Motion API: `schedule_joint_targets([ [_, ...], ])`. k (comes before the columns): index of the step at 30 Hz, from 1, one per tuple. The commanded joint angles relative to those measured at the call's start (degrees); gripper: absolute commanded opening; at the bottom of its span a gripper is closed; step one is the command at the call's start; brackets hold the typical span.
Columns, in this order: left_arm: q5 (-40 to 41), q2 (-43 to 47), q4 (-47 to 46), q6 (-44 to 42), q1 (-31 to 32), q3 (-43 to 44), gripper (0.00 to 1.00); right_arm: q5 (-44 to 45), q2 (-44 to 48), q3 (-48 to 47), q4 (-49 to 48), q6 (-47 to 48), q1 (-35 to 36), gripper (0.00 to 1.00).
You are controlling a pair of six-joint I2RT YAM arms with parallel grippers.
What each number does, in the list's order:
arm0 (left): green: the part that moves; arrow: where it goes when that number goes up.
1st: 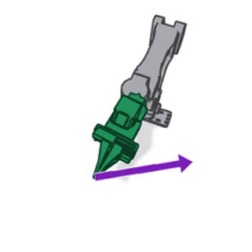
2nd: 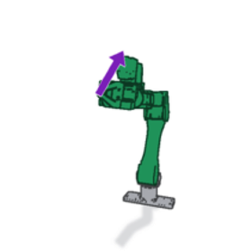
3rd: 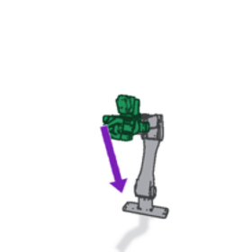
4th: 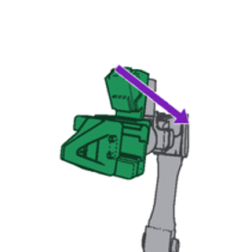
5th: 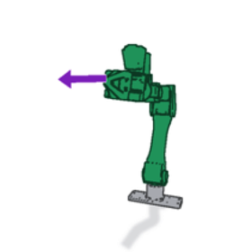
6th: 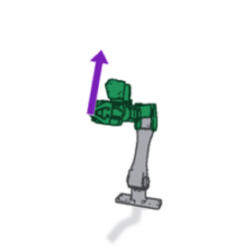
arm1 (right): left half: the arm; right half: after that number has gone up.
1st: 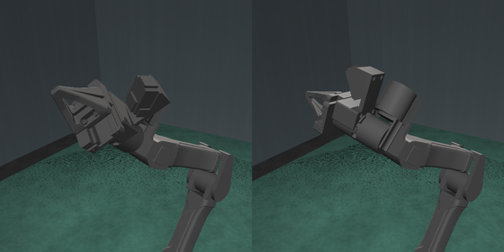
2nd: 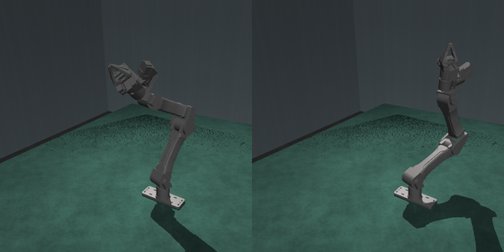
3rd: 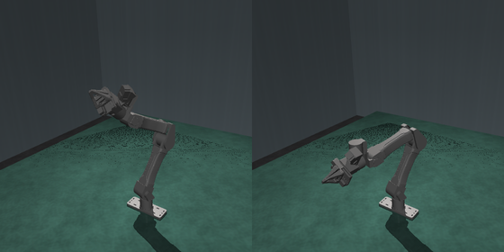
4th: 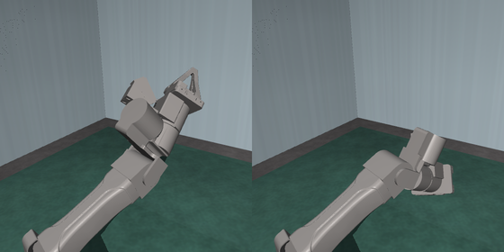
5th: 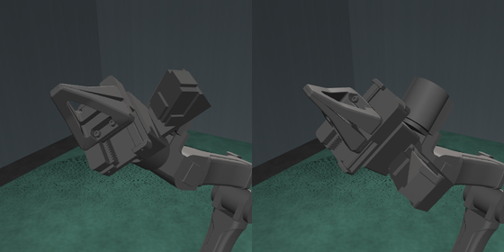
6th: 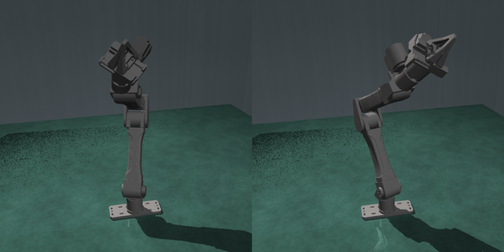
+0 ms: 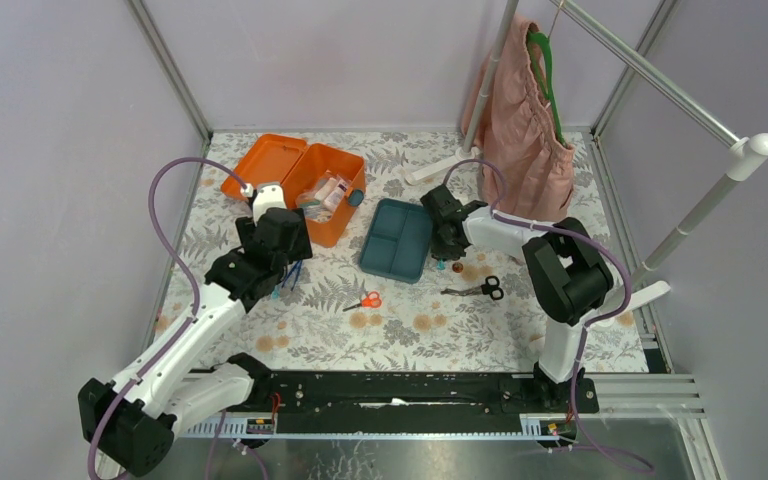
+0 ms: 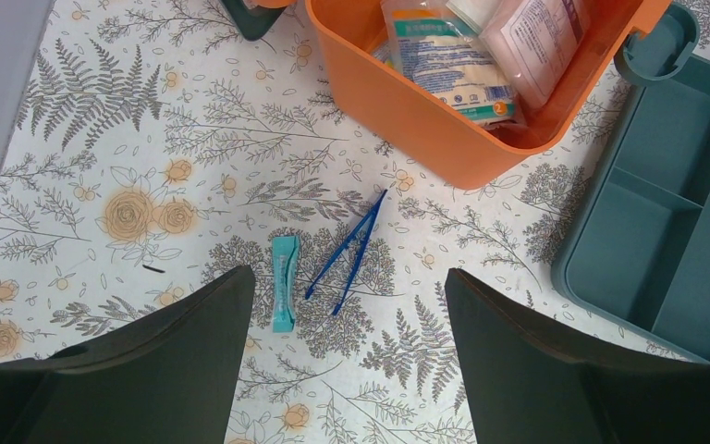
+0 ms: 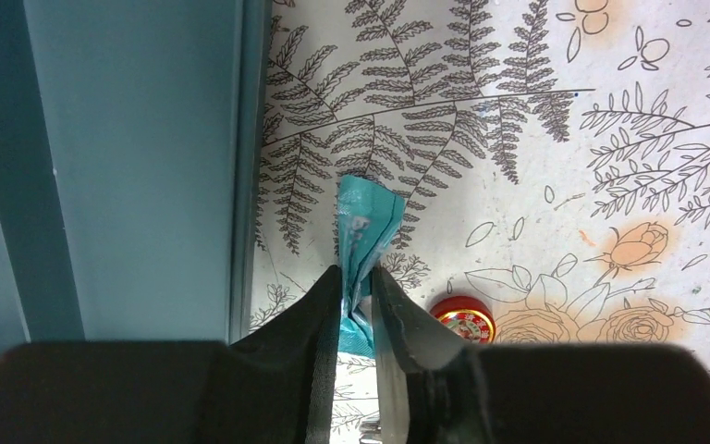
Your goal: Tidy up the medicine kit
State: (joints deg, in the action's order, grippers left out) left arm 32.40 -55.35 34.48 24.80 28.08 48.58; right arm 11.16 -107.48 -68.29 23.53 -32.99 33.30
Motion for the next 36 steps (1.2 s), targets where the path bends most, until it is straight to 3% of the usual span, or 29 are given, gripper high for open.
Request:
schedule_joint_targets([
  [1, 1.3, -0.3, -0.9, -0.7, -0.3, -0.5, 0.84, 3.0, 0.5, 0.4, 1.3, 1.4, 0.5, 0.23],
  [15, 1.7, -0.9, -0.6, -0.8, -0.4, -0.5, 0.84, 0.8, 7.7, -7.7, 4.0, 5.3, 0.5, 0.17],
  [32, 2.0, -0.1, 4.4, 2.9, -0.5, 0.1, 0.84, -18.5, -16.8, -35.1, 2.3, 0.8, 1.1, 0.18],
  [36, 1.1, 0.1, 4.5, 3.9, -0.5, -0.1, 0.85, -19.5, -19.8, -37.7, 1.9, 0.6, 1.3, 0.23],
])
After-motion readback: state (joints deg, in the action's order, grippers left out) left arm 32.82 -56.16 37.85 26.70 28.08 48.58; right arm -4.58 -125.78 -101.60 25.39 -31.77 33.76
